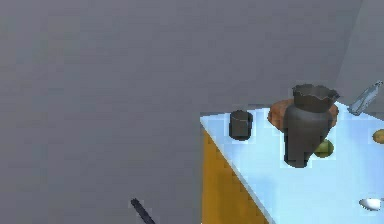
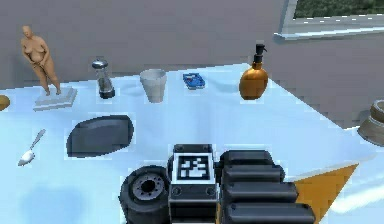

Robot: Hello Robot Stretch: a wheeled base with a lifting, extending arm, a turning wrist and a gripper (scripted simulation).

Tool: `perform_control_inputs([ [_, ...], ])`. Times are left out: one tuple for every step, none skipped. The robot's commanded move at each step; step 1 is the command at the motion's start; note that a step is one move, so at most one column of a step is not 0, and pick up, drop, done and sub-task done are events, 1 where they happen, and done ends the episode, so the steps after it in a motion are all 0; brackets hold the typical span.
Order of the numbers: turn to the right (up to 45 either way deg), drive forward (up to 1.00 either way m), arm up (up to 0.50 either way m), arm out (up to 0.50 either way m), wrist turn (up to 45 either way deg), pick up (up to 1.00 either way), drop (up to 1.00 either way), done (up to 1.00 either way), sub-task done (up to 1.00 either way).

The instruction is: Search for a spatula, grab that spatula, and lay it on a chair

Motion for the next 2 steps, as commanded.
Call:
perform_control_inputs([
  [-45.0,0.00,0.00,0.00,0.0,0.00,0.00,0.00,0.00],
  [-45.0,0.00,0.00,0.00,0.0,0.00,0.00,0.00,0.00],
])
